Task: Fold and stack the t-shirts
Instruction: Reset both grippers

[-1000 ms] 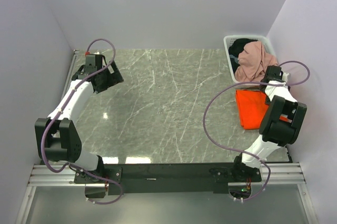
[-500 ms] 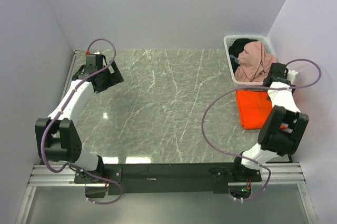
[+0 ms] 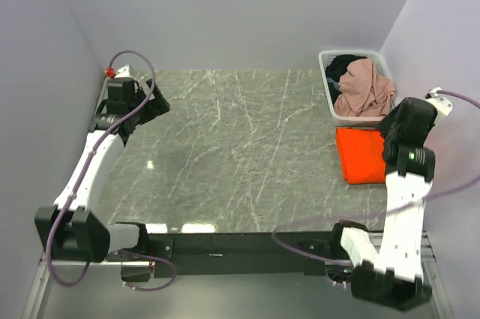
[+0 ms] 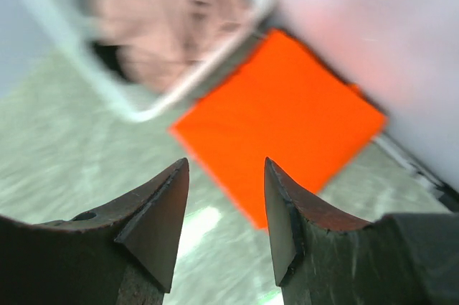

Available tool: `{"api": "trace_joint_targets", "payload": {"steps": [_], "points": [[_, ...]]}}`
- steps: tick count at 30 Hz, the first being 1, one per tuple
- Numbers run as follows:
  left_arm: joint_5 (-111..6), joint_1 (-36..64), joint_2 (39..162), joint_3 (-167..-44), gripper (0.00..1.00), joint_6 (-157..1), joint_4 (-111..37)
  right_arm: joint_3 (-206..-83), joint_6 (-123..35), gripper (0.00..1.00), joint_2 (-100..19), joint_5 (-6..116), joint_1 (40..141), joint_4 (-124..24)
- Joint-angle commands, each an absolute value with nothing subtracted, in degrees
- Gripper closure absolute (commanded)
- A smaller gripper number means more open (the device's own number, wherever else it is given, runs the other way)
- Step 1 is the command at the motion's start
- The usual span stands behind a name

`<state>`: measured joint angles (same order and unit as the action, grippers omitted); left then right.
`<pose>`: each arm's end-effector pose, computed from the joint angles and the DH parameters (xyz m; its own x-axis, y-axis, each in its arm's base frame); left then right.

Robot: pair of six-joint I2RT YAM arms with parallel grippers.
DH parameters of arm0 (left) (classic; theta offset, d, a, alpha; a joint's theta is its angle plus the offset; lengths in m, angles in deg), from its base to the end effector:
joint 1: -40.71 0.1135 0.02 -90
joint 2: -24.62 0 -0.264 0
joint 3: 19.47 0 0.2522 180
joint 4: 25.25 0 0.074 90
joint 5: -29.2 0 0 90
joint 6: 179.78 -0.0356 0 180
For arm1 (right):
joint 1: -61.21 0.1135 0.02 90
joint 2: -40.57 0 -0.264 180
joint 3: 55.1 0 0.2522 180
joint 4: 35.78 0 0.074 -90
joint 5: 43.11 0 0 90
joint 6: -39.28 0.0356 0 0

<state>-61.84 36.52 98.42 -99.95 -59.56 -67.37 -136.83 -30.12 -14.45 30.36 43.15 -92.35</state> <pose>0.2854 -0.0203 0.3328 -0.5291 -0.4658 -0.7093 -0.2407 0.8839 -0.4010 0.1753 -0.0678 0.3893 -0.2560 0.4382 -0.8616 0.6643 0.7273 0.1725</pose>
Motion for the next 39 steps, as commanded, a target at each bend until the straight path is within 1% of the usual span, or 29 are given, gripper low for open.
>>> {"api": "trace_joint_targets", "payload": {"steps": [1, 4, 6, 8, 10, 11, 13, 15, 17, 18, 22, 26, 32, 39], "points": [[-64.7, 36.2, 90.4, -98.3, 0.01, -61.0, -65.5, -140.5, -26.6, 0.46, -7.2, 32.1, 49.3, -96.6], [-67.2, 36.2, 83.0, -96.6, 0.01, -60.5, -67.4, -141.3, -27.3, 0.45, 0.5, 28.4, 56.2, -97.2], [-69.9, 36.2, 79.4, -95.7, 0.01, -59.2, -71.0, -139.6, -27.2, 0.41, 7.0, 27.2, 60.0, -96.7], [-72.6, 36.2, 74.5, -95.8, 0.01, -58.2, -74.2, -137.5, -27.3, 0.37, 11.0, 27.1, 62.5, -95.7], [-73.5, 36.2, 70.2, -96.4, 0.01, -57.6, -79.7, -136.3, -27.0, 0.34, 16.3, 26.4, 65.5, -95.6], [-74.8, 36.2, 68.6, -96.4, 0.01, -57.2, -81.3, -135.0, -27.2, 0.3, 18.0, 25.8, 66.3, -95.4], [-76.4, 36.2, 63.2, -95.8, 0.01, -56.7, -84.4, -133.0, -28.1, 0.27, 23.0, 24.7, 68.4, -93.9], [-80.0, 36.2, 57.6, -94.5, 0.01, -56.3, -85.8, -129.8, -29.2, 0.2, 27.6, 24.4, 69.1, -91.7], [-82.2, 36.2, 54.4, -92.7, 0.01, -55.7, -85.9, -126.4, -31.2, 0.16, 31.8, 25.2, 69.8, -90.1], [-82.9, 36.2, 52.2, -92.2, 0.01, -55.6, -86.3, -125.3, -31.8, 0.15, 33.1, 25.4, 70.0, -89.0], [-84.9, 36.0, 51.0, -90.4, 0.0, -53.6, -87.0, -120.4, -32.2, 0.13, 38.2, 26.5, 70.2, -88.1], [-85.0, 35.6, 50.9, -90.0, 0.01, -55.7, -85.2, -117.2, -32.9, 0.12, 42.9, 26.9, 70.3, -87.8], [-85.9, 34.0, 51.4, -89.7, 0.01, -57.7, -83.2, -115.3, -33.8, 0.11, 45.2, 24.8, 70.2, -88.5], [-85.8, 33.1, 50.0, -88.7, 0.01, -58.3, -81.4, -115.4, -34.3, 0.09, 44.4, 25.0, 70.2, -88.2]]}}
